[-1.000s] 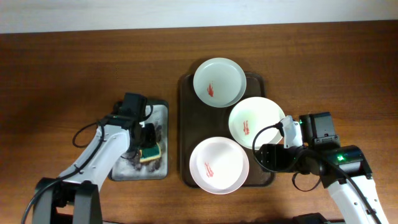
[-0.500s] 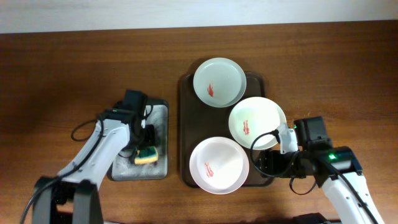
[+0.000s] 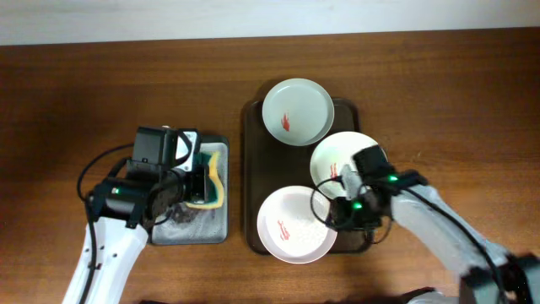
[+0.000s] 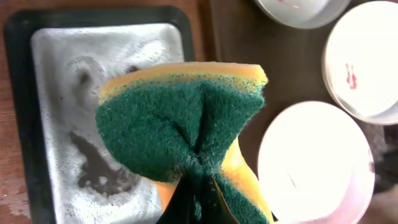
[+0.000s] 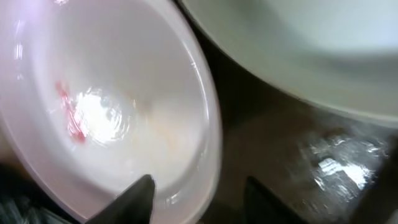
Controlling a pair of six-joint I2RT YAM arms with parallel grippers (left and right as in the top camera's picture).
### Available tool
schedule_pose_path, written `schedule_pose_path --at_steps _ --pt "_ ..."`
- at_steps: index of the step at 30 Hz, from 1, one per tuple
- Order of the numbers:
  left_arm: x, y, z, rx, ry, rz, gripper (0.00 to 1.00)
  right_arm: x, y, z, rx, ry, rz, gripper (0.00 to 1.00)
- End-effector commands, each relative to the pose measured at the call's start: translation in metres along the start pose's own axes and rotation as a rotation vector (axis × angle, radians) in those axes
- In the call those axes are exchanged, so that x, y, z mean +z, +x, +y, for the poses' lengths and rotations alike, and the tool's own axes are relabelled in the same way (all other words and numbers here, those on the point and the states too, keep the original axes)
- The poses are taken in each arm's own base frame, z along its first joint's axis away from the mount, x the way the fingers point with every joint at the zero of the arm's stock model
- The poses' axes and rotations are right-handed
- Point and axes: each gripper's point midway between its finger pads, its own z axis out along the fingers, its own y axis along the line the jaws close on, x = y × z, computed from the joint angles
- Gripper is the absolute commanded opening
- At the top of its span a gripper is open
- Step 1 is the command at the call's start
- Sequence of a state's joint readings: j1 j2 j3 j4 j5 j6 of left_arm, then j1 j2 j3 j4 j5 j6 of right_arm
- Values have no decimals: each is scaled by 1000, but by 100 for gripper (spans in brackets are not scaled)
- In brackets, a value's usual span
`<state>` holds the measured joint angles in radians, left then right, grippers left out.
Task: Clean dirty plates on tray and stack at the side
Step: 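Grip the rim of the front white plate with the right gripper, then scrub the front plate with the sponge held in the left gripper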
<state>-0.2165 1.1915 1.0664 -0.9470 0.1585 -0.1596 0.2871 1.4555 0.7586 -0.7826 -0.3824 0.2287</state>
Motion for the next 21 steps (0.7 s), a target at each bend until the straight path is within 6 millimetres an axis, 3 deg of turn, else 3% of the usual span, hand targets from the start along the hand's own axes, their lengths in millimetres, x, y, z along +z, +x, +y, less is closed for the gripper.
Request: schedule_pose_path --at_steps 1,7,14,17,21 --pt "-4 2 -18 58 46 7 0 17 -9 -17 97 144 -26 24" --pt "2 5 -35 113 75 23 0 14 -47 -18 104 137 -176 5" --pt "40 9 -56 141 101 102 0 12 -62 -11 83 110 -234 4" --pt "56 10 -76 183 143 120 0 13 -56 -13 89 117 -211 4" --pt "93 20 -103 148 162 174 0 14 -54 -14 93 120 -201 4"
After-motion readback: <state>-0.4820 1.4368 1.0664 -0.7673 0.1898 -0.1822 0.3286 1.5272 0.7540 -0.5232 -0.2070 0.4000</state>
